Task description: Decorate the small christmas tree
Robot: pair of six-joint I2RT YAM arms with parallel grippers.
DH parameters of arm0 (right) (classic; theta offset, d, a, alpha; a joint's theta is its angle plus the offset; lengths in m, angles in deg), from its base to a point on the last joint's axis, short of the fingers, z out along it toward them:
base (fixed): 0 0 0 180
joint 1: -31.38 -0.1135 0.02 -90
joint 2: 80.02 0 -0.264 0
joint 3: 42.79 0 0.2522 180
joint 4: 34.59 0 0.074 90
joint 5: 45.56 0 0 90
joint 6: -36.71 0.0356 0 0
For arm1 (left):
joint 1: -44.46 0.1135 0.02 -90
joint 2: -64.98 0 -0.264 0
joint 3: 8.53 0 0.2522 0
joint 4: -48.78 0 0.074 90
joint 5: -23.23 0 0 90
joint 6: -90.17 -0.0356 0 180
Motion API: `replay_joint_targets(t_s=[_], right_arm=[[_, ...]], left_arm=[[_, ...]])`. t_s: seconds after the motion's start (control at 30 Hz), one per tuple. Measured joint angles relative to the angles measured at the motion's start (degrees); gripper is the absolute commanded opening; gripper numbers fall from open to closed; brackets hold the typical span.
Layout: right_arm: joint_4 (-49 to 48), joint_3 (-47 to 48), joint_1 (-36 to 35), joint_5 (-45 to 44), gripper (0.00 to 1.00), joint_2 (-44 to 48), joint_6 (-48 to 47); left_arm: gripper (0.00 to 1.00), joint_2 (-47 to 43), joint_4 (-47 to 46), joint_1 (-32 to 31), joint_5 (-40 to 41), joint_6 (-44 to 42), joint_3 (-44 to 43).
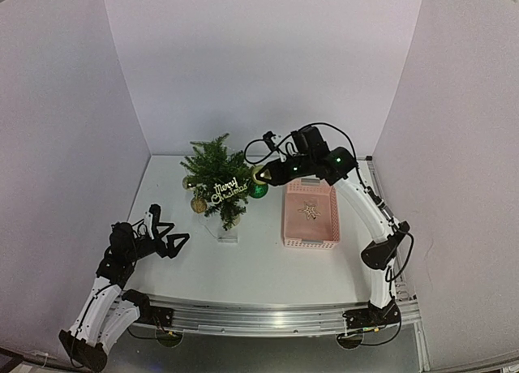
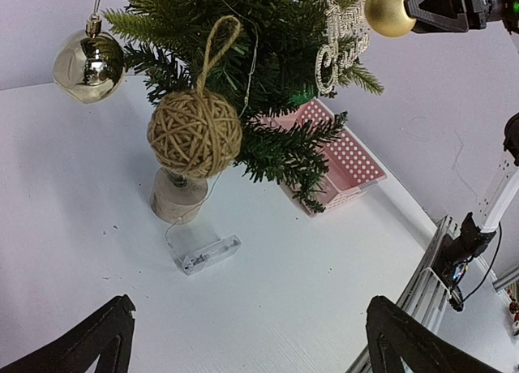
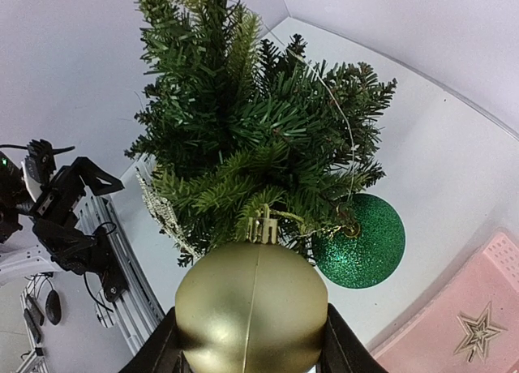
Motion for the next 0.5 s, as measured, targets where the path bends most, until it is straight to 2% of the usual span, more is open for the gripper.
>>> replay_joint_targets(t_s=[0.5], right_arm=[[-0.89, 1.2, 0.0, 1.05, 0.25, 0.34, 1.72]], left_arm=[[1.0, -0.06, 0.0, 0.0, 0.0, 0.04, 0.0]])
